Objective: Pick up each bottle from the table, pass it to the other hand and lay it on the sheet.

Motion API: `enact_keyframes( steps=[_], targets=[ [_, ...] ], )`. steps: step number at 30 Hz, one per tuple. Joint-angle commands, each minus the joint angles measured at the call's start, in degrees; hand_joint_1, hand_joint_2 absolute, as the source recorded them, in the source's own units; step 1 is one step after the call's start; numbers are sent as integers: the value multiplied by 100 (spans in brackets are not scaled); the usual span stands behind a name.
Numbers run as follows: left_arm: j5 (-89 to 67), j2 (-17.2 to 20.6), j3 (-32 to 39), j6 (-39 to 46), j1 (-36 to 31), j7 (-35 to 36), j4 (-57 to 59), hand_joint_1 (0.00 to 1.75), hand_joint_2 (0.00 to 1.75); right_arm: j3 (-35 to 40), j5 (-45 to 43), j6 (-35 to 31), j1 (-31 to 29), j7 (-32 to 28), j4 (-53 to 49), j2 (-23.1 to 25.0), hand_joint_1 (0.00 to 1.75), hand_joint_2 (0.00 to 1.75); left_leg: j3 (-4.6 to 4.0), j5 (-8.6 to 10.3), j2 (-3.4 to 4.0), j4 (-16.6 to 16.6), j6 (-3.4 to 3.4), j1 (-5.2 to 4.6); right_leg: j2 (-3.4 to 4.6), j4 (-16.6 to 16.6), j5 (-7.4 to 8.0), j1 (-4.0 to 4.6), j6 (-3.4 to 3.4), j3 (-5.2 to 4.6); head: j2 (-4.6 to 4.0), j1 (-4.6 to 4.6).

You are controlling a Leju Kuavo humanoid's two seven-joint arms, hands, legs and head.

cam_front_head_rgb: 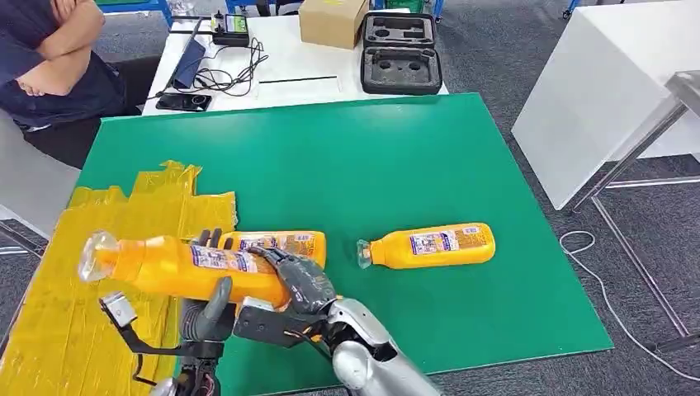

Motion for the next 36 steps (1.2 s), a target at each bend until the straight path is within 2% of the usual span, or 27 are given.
enact_keyframes(
  steps=[1,9,10,11,17,20,32,33,34,35,36],
  targets=[
    [-1394,-75,183,798,-350,-501,-200,0,175,694,-2,283,-100,-16,464,-8,175,175,27,-17,-17,10,-14,13,-9,2,-15,13,-21,33,0,0],
    [-1587,-61,122,1035,-222,-500,-366,0,175,786,-10,346,-255,-46,722,75,175,175,9,-2,-9,-4,-5,3,-6,-5,-3,3,-8,11,0,-2],
    [-1585,-66,149,1064,-208,-524,-382,16,175,812,-21,378,-277,-90,753,84,175,175,15,-3,-14,-5,-6,5,-10,-8,-4,5,-10,19,0,0],
    [-1582,-72,174,1088,-201,-537,-404,150,175,831,-28,391,-294,-112,783,94,175,175,21,-9,-14,-2,-10,10,-8,-7,-8,10,-15,26,0,-2],
    [-1579,-71,187,1094,-195,-540,-420,150,175,842,-29,397,-299,-120,792,98,175,175,13,-4,-13,-4,-7,6,-10,-7,-5,6,-10,17,2,-2],
    [-1556,-76,229,1113,-174,-556,-469,175,175,871,-53,409,-319,-153,836,106,175,175,18,-7,-15,-2,-9,7,-11,-6,-8,7,-13,22,0,-2],
    [-1235,-68,327,945,-104,-553,-489,175,175,832,-172,355,-425,-255,958,94,175,175,9,-1,-14,-4,-5,5,-12,-8,-3,5,-8,13,0,0],
    [-1210,-63,347,941,-92,-550,-485,175,175,751,-210,260,-404,-271,916,74,3,175,7,-1,-12,-5,-5,4,-10,-6,-3,3,-7,10,0,0],
    [-1203,-60,354,939,-87,-549,-483,175,175,743,-210,261,-415,-270,908,59,0,175,17,-5,-18,-4,-8,8,-14,-8,-7,8,-12,23,0,0],
    [-1139,-48,404,924,-80,-540,-481,175,175,602,-341,235,-380,-314,788,21,0,0,12,-2,-18,-5,-6,7,-15,-9,-4,7,-10,18,0,-2],
    [-1131,-47,467,925,-73,-537,-500,175,175,464,-490,308,-361,-308,625,-45,0,0,21,-6,-27,-3,-9,9,-22,-9,-10,9,-14,29,0,0]
  ],
)
